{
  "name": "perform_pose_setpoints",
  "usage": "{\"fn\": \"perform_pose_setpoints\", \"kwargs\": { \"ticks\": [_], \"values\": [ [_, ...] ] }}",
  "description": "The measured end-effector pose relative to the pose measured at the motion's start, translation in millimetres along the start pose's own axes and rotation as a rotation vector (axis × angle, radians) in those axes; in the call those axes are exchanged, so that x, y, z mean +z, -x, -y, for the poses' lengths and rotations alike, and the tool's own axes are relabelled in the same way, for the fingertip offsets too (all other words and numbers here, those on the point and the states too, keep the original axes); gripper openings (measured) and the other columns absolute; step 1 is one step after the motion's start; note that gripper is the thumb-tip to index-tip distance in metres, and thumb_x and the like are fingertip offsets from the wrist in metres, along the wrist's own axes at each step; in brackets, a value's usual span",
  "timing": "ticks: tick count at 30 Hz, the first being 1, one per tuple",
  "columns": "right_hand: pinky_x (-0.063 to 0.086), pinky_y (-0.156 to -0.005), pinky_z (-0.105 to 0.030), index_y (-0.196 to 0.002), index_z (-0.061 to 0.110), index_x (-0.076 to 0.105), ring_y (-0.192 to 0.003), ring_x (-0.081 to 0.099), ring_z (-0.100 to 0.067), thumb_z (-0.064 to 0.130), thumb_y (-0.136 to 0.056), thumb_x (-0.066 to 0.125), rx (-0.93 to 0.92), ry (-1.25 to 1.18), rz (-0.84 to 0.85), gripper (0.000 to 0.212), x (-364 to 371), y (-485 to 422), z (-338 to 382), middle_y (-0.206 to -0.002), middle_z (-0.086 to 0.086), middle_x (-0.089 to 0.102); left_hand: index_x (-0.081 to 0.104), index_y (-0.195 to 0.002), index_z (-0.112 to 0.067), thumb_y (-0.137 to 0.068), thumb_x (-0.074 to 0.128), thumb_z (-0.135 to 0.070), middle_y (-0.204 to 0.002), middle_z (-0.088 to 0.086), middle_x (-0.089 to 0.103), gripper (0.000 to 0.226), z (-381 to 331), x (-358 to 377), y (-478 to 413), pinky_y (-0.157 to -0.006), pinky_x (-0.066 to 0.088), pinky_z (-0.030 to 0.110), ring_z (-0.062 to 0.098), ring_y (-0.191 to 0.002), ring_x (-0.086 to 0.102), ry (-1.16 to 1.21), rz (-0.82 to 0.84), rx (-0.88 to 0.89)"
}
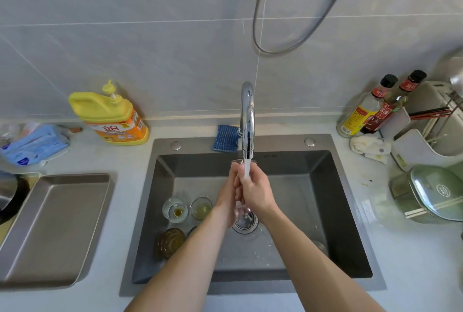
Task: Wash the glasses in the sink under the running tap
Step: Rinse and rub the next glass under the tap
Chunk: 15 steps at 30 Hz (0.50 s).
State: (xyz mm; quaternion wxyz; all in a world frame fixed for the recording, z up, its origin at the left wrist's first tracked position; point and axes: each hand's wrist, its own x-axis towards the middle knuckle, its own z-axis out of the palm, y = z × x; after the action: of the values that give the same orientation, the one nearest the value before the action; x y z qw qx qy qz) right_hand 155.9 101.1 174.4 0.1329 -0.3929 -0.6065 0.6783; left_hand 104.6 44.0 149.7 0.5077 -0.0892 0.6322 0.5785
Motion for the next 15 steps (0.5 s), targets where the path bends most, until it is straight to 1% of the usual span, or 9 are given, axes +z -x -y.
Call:
{"fn": "perform_pose_setpoints", "kwargs": {
  "ticks": [2, 4, 6, 7, 9, 10, 12, 13, 15],
  "values": [
    [0.044, -0.041, -0.029, -0.086, 0.009, 0.066, -0.042, 0.052, -0.019, 0.037, -0.105, 0.056, -0.010, 0.084, -0.102, 0.035, -1, 0, -1, -0.055, -0.005, 0.059, 0.049, -0.066, -0.021, -0.090, 0.040, -0.084, -0.053, 0.000, 0.041, 0.068, 0, 6, 8, -0.043, 0.035, 0.018, 0.011, -0.043, 0.043, 0.013, 0.066, -0.024],
    [0.050, -0.042, -0.032, -0.073, 0.011, 0.063, -0.039, 0.054, -0.019, 0.040, -0.105, 0.055, -0.037, 0.241, -0.161, 0.044, -5, -4, 1, -0.052, -0.008, 0.062, 0.056, -0.079, -0.018, -0.091, 0.036, -0.083, -0.066, 0.003, 0.048, 0.069, 7, 9, 7, -0.046, 0.039, 0.021, 0.012, -0.055, 0.050, 0.018, 0.111, -0.024],
    [0.053, -0.048, -0.039, -0.065, 0.009, 0.056, -0.043, 0.055, -0.020, 0.039, -0.105, 0.054, -0.191, 0.449, -0.199, 0.050, -11, -7, -1, -0.050, -0.007, 0.059, 0.061, -0.091, -0.016, -0.087, 0.038, -0.086, -0.078, 0.007, 0.059, 0.074, 12, 8, 3, -0.059, 0.048, 0.028, 0.017, -0.073, 0.061, 0.060, 0.140, -0.016],
    [0.049, -0.049, -0.040, -0.062, 0.010, 0.051, -0.048, 0.052, -0.021, 0.039, -0.104, 0.053, -0.305, 0.605, -0.235, 0.052, -16, -9, -3, -0.050, -0.003, 0.054, 0.066, -0.098, -0.016, -0.087, 0.039, -0.087, -0.083, 0.007, 0.068, 0.076, 13, 5, 1, -0.065, 0.051, 0.030, 0.018, -0.079, 0.067, 0.057, 0.148, -0.019],
    [0.042, -0.053, -0.038, -0.062, 0.013, 0.047, -0.062, 0.045, -0.019, 0.043, -0.103, 0.047, -0.460, 0.774, -0.285, 0.051, -27, -10, -8, -0.058, 0.005, 0.047, 0.069, -0.103, -0.016, -0.093, 0.041, -0.080, -0.077, 0.004, 0.073, 0.071, 15, 0, 2, -0.057, 0.050, 0.026, 0.016, -0.067, 0.068, 0.010, 0.165, -0.031],
    [0.045, -0.059, -0.039, -0.067, 0.014, 0.051, -0.071, 0.046, -0.018, 0.044, -0.102, 0.046, -0.487, 0.749, -0.282, 0.047, -32, -11, -11, -0.066, 0.007, 0.050, 0.069, -0.097, -0.016, -0.094, 0.046, -0.074, -0.070, 0.002, 0.070, 0.062, 15, -2, 4, -0.049, 0.044, 0.022, 0.013, -0.057, 0.061, 0.005, 0.190, -0.041],
    [0.050, -0.082, -0.039, -0.092, 0.017, 0.061, -0.093, 0.050, -0.014, 0.041, -0.102, 0.050, -0.376, 0.562, -0.261, 0.028, -38, -9, -11, -0.093, 0.008, 0.058, 0.071, -0.084, -0.018, -0.087, 0.058, -0.069, -0.063, -0.001, 0.060, 0.053, 16, -1, 5, -0.043, 0.037, 0.019, 0.009, -0.047, 0.049, 0.033, 0.240, -0.064],
    [0.049, -0.095, -0.039, -0.111, 0.017, 0.061, -0.104, 0.051, -0.014, 0.042, -0.103, 0.050, -0.241, 0.441, -0.222, 0.029, -38, -6, -10, -0.110, 0.006, 0.057, 0.074, -0.085, -0.016, -0.086, 0.059, -0.070, -0.067, 0.000, 0.062, 0.055, 17, -1, 2, -0.046, 0.039, 0.020, 0.009, -0.049, 0.051, 0.059, 0.249, -0.054],
    [0.045, -0.105, -0.039, -0.137, 0.015, 0.052, -0.117, 0.054, -0.015, 0.058, -0.104, 0.042, 0.034, 0.262, -0.091, 0.055, -38, -8, -17, -0.132, 0.002, 0.053, 0.079, -0.106, -0.012, -0.093, 0.050, -0.073, -0.094, 0.008, 0.075, 0.068, 15, 0, -3, -0.065, 0.054, 0.029, 0.019, -0.073, 0.070, 0.084, 0.278, -0.029]
  ]
}}
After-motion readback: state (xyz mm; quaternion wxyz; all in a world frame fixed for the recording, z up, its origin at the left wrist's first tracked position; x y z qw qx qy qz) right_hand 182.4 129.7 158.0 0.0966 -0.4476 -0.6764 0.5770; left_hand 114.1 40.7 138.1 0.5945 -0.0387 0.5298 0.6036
